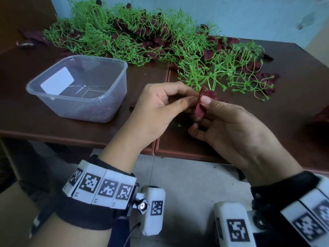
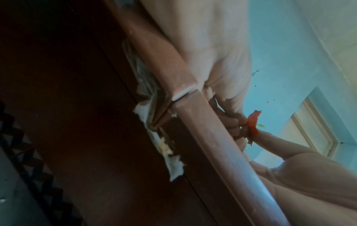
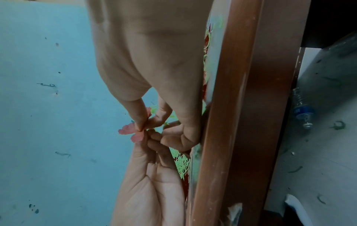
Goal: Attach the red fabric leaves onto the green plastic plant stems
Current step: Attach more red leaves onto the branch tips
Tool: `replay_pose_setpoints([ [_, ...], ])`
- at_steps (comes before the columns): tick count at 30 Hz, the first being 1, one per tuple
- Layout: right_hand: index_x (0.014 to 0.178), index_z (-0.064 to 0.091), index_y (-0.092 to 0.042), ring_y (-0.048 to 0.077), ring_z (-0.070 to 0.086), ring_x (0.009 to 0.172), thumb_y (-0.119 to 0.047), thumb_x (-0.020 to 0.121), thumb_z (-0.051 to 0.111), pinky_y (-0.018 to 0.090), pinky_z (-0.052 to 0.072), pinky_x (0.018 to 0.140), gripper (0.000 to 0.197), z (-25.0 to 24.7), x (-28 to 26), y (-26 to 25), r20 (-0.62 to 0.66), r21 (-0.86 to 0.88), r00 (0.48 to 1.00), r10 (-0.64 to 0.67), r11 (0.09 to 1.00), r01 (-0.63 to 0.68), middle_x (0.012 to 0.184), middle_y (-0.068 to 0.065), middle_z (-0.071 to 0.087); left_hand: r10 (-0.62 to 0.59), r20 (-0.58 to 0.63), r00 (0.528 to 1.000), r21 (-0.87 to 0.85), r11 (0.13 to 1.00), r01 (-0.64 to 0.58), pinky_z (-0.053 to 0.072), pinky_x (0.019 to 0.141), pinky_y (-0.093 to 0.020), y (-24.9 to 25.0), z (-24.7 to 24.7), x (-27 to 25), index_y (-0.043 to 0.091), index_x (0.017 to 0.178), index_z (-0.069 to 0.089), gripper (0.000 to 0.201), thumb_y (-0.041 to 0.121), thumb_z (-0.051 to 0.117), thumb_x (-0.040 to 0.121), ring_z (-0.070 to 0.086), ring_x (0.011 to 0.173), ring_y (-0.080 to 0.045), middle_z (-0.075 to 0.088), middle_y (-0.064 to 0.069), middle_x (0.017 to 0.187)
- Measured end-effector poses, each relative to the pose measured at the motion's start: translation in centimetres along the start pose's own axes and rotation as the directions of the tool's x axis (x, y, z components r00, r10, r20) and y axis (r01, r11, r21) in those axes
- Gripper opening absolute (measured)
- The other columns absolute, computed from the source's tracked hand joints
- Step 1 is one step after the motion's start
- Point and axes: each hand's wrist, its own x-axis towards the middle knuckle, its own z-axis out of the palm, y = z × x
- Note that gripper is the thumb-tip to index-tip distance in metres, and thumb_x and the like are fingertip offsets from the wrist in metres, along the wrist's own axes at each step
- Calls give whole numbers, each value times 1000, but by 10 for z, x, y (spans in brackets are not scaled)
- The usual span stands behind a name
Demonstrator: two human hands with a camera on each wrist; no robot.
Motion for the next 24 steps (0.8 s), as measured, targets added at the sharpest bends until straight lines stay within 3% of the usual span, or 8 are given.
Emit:
replay_pose_setpoints([
  [3,91,67,-5,17,60,79,-17,81,65,29,48,65,16,2,0,0,-15,-17,1000,2,1000,-2,78,7,67,32,-20,999,29,999,-31,52,83,-27,-2,-2,0,5,105,74,17,-3,67,91,65,90,-13,70,-8,90],
  [8,93,66,-9,13,54,70,-21,81,67,27,46,66,17,1,2,-3,-8,28,1000,20,999,-20,80,5,62,33,-101,994,-40,999,-37,56,79,-23,3,2,-2,11,106,75,22,-4,70,90,73,89,-11,77,-3,92],
  [10,92,67,-9,13,54,70,-22,82,67,27,44,67,17,0,1,-3,3,21,1000,18,1000,-18,81,6,62,30,-96,995,-15,999,-32,55,69,-20,3,2,-1,6,108,73,20,-4,68,92,71,77,-10,76,-8,87],
  [13,88,68,-10,13,55,71,-22,83,65,27,43,68,13,-1,-1,-3,24,16,1000,20,1000,-20,80,5,62,40,-61,997,48,998,-37,44,56,-24,0,-1,1,1,102,74,10,0,66,95,55,58,-16,68,-10,78],
  [15,87,69,-12,14,55,73,-22,81,66,27,43,68,13,-3,-1,-5,31,26,999,36,999,-36,80,4,62,68,-24,997,73,995,-66,43,59,-28,0,-1,1,1,101,73,9,1,65,96,53,61,-19,67,-12,83],
  [19,86,65,-10,15,52,72,-20,81,67,27,48,66,12,-4,-5,-5,25,-33,1000,18,999,-17,76,4,60,87,31,996,123,988,-90,47,68,-22,3,-2,-2,9,99,73,12,0,66,95,60,75,-8,68,0,83],
  [24,84,60,-11,14,60,71,-23,79,67,27,47,64,15,-4,-8,-8,22,-72,999,43,997,-42,78,4,62,128,34,991,109,985,-131,48,66,-22,3,-1,-3,3,102,72,15,-6,65,93,61,75,-9,67,-13,85],
])
